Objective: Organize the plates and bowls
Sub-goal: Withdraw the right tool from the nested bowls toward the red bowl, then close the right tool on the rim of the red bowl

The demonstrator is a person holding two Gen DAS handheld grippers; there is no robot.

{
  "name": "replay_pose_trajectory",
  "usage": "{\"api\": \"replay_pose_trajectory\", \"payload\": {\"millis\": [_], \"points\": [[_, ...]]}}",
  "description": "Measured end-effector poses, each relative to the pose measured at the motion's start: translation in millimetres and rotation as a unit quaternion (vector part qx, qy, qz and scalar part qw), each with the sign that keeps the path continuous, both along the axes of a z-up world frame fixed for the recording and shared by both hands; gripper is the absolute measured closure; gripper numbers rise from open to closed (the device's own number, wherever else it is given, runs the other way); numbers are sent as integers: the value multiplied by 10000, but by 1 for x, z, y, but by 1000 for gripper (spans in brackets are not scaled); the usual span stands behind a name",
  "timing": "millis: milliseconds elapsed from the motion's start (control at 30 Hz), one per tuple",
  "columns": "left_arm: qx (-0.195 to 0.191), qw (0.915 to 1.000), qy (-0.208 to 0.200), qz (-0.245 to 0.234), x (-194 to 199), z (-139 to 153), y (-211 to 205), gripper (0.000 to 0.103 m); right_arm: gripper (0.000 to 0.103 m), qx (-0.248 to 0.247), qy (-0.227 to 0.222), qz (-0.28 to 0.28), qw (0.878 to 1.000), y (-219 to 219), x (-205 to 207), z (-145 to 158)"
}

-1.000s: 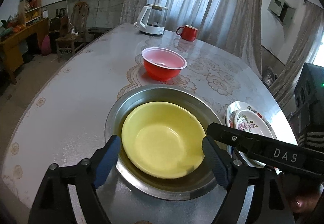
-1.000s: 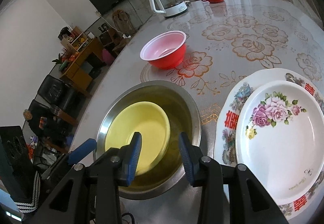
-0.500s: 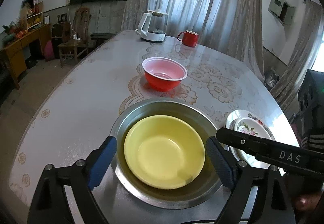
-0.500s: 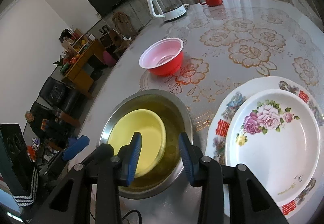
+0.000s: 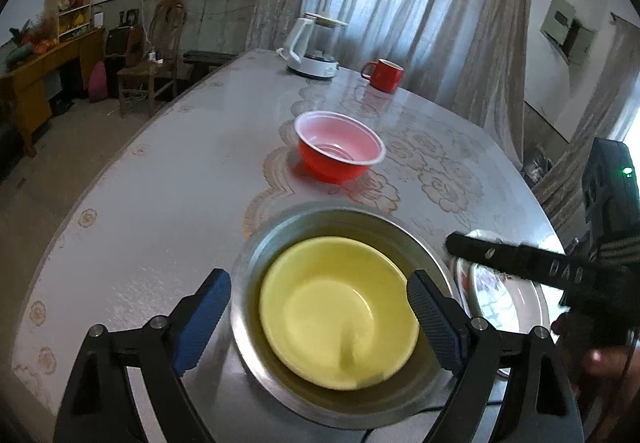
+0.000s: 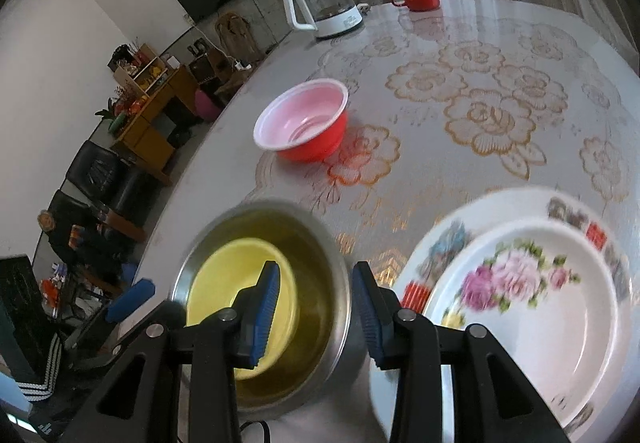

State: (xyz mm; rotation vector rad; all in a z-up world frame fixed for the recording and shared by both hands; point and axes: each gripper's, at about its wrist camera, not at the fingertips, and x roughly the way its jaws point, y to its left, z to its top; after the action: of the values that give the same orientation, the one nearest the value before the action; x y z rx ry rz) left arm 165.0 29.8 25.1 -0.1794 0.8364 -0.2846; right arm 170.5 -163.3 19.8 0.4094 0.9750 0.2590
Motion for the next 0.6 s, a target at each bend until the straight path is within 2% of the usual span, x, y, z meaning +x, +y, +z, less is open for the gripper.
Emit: {"api": "replay_pose_trajectory", "payload": {"millis": [267,400,600], "points": [[-72,9995,-49,306,22,10,22,13,64,-102,-247,-230,9994,-16,59,23],[-75,9992,-15,394,40,13,30,13,64,97,-31,-281,9996,-19,96,16],[-64,9988,153,467,72,14,37,13,64,685,450,-417,9958,-27,141,-14]]}}
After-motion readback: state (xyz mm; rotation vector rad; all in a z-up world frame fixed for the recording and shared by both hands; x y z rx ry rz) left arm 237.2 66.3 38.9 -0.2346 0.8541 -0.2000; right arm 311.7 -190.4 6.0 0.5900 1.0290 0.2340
